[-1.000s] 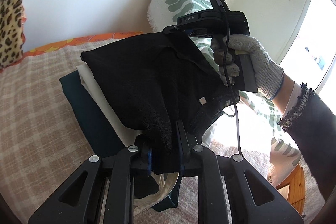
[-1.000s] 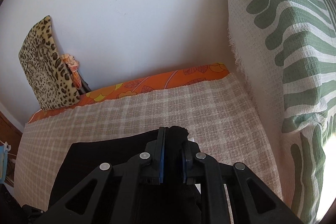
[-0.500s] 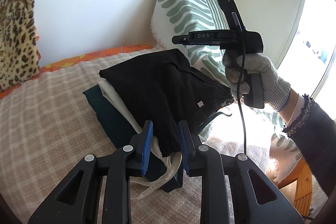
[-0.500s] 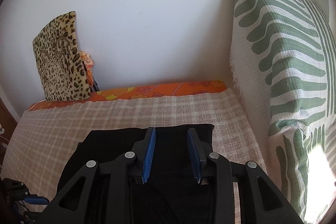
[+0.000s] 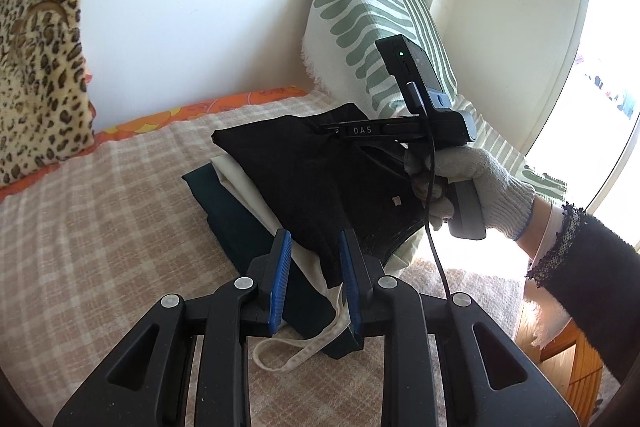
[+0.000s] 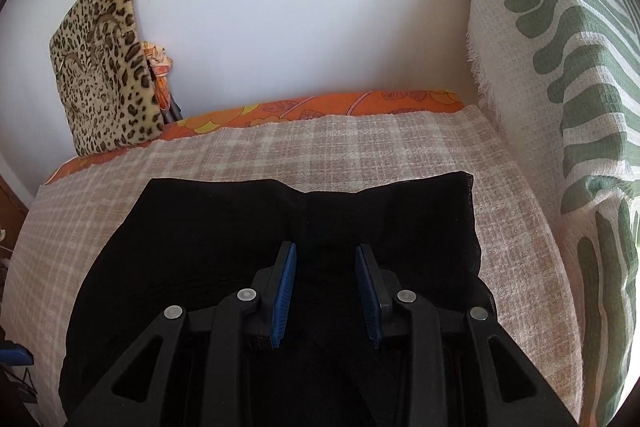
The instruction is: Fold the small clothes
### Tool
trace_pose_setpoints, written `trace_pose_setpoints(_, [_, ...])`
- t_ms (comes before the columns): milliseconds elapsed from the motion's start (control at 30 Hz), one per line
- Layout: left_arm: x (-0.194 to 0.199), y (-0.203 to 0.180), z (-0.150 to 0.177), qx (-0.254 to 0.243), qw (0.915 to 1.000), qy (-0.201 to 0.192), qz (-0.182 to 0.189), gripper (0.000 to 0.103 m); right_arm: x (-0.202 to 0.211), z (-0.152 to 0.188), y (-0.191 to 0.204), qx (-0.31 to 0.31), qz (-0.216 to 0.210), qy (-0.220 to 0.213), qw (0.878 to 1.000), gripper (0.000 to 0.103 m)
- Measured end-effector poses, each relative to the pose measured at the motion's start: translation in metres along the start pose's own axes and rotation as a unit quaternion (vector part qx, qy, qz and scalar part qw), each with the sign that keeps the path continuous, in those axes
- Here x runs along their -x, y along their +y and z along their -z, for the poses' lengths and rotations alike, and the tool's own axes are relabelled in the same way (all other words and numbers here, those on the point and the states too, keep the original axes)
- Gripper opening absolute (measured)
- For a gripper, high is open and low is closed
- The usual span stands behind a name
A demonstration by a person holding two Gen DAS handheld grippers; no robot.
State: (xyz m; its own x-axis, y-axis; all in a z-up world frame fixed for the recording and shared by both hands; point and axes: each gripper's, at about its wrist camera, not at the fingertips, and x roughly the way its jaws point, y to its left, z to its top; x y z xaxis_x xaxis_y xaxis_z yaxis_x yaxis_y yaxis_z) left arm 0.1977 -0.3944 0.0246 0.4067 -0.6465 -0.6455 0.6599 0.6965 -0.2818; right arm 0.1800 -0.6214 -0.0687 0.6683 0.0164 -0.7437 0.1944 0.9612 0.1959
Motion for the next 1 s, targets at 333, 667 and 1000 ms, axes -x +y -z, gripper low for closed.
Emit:
trace_pose_setpoints(333, [0.034,-0.011,-0.002,-0.016,0.9991,-0.033,-0.019,0.064,0.054,0.007,-0.001,-0.052,0.001,-0.046,0.998,0.038])
trace_pose_setpoints(667, [0.071,-0.020,0.003,-0.030,0.9974,-0.055,-0.037,0.081,0.124,0.028,0.020,-0.068,0.024,-0.095,0.993,0.074])
trace_pose_setpoints(1000, [0.105,-0.029,0.014,-0.040,0.9957,-0.063,-0.054,0.082,0.177,0.058,0.056,-0.065,0.057,-0.132,0.988,0.098])
